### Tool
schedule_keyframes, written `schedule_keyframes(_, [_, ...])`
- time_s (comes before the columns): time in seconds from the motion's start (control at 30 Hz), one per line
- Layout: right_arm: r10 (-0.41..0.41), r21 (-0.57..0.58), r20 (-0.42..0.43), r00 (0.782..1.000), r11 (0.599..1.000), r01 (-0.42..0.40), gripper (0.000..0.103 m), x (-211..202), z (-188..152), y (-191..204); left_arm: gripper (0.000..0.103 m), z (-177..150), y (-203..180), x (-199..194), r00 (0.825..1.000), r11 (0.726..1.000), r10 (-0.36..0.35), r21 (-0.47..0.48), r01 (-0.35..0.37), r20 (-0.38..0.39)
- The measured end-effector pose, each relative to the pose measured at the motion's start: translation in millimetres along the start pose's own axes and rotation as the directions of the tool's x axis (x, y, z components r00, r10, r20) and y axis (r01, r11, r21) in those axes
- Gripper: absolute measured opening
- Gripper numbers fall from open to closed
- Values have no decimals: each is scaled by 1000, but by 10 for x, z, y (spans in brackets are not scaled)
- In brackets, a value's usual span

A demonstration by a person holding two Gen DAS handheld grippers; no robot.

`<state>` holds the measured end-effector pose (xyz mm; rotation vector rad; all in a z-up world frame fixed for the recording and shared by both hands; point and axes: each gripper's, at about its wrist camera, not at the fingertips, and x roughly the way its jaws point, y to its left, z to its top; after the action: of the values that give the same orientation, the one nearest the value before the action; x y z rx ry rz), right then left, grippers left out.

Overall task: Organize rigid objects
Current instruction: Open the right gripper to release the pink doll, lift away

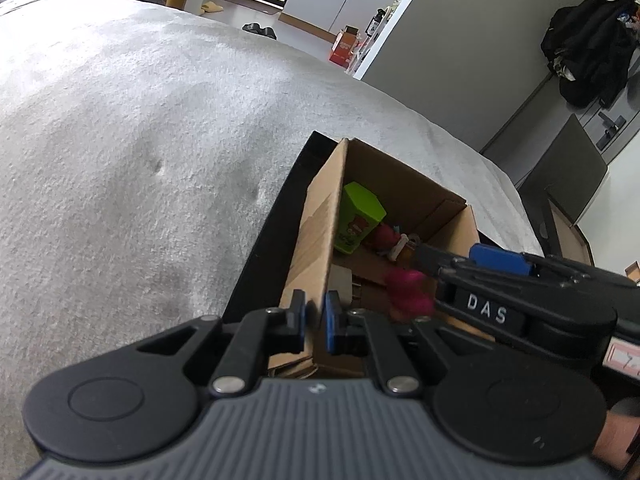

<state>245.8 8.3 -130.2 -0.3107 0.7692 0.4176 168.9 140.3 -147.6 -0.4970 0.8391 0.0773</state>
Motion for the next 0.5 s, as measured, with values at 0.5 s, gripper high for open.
schedule_keyframes(0.5, [-1,9,8,1000,1000,1,68,-158,-31,-104,9,-7,-45,-3,1000,1000,23,19,-23,2])
